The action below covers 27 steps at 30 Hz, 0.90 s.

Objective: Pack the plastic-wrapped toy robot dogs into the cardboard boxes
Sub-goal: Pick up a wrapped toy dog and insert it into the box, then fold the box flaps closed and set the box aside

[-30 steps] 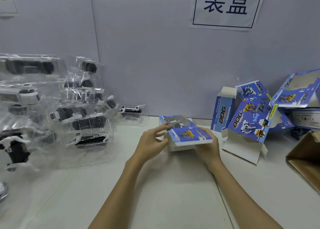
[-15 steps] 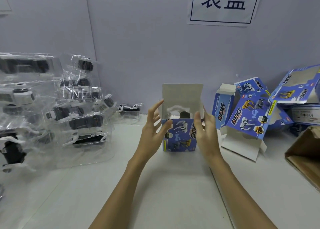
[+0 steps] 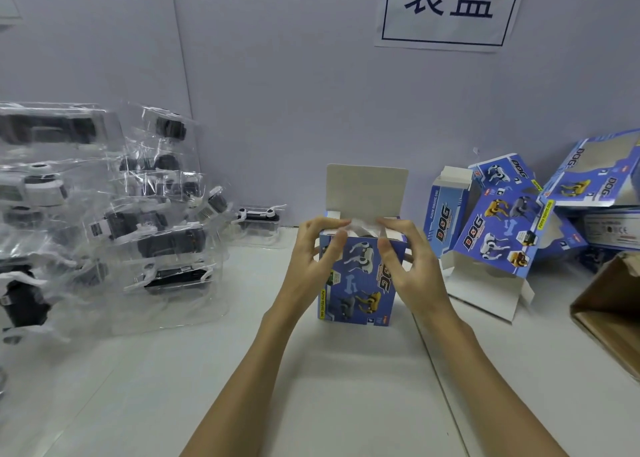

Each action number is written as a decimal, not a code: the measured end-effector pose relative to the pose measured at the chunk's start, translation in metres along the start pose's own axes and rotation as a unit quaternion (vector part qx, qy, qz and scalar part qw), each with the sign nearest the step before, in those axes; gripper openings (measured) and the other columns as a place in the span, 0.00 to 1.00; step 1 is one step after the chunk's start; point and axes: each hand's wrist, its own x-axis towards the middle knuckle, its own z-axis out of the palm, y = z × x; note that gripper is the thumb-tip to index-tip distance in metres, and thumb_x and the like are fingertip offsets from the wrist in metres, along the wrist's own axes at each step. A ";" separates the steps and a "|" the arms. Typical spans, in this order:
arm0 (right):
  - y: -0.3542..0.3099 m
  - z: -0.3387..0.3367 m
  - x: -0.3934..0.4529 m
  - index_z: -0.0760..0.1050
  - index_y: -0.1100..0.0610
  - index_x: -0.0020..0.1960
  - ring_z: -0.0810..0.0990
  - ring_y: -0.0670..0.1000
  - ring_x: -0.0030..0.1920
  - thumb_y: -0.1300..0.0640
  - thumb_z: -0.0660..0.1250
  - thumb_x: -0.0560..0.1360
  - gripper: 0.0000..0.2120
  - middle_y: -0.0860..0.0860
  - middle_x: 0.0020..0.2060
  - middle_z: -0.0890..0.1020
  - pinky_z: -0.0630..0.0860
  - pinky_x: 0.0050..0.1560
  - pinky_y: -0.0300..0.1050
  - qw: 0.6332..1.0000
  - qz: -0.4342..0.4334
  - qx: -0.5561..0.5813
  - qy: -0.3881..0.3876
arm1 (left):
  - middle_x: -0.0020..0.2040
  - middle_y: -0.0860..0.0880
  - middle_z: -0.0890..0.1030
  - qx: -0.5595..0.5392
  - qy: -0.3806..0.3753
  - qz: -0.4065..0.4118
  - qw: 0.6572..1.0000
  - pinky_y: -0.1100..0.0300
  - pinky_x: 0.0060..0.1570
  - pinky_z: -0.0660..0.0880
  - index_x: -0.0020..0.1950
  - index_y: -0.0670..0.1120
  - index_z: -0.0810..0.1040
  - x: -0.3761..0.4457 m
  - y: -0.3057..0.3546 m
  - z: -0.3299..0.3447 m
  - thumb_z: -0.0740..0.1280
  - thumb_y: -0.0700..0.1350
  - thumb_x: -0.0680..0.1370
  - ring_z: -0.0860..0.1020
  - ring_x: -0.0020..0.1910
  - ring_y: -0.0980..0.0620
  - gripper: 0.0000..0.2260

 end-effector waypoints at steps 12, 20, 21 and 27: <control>-0.015 0.013 0.013 0.72 0.43 0.68 0.82 0.62 0.58 0.53 0.65 0.78 0.19 0.46 0.58 0.82 0.81 0.56 0.60 0.967 0.070 0.234 0.069 | 0.56 0.43 0.82 -0.100 0.024 -0.062 0.993 0.53 0.37 0.84 0.47 0.56 0.80 0.012 -0.002 0.005 0.61 0.50 0.87 0.84 0.56 0.38 0.12; -0.006 0.020 0.013 0.73 0.43 0.60 0.82 0.58 0.60 0.50 0.63 0.81 0.09 0.55 0.60 0.80 0.82 0.58 0.62 0.966 0.066 0.241 0.073 | 0.64 0.53 0.76 -0.108 0.047 -0.005 0.993 0.62 0.36 0.80 0.75 0.70 0.64 0.015 -0.001 0.010 0.63 0.54 0.85 0.81 0.41 0.58 0.21; -0.004 0.022 0.010 0.73 0.44 0.60 0.83 0.60 0.60 0.49 0.62 0.82 0.07 0.58 0.60 0.79 0.83 0.55 0.59 0.965 0.064 0.248 0.063 | 0.63 0.53 0.76 -0.104 0.038 -0.013 0.994 0.64 0.36 0.79 0.75 0.69 0.65 0.014 -0.002 0.011 0.61 0.57 0.85 0.81 0.42 0.58 0.18; -0.003 0.018 -0.003 0.73 0.42 0.61 0.86 0.52 0.57 0.34 0.61 0.80 0.16 0.51 0.58 0.83 0.83 0.44 0.40 0.959 0.081 0.271 0.028 | 0.76 0.48 0.69 -0.179 -0.003 -0.049 0.983 0.40 0.66 0.77 0.68 0.48 0.73 0.008 -0.013 0.006 0.57 0.51 0.83 0.72 0.75 0.42 0.16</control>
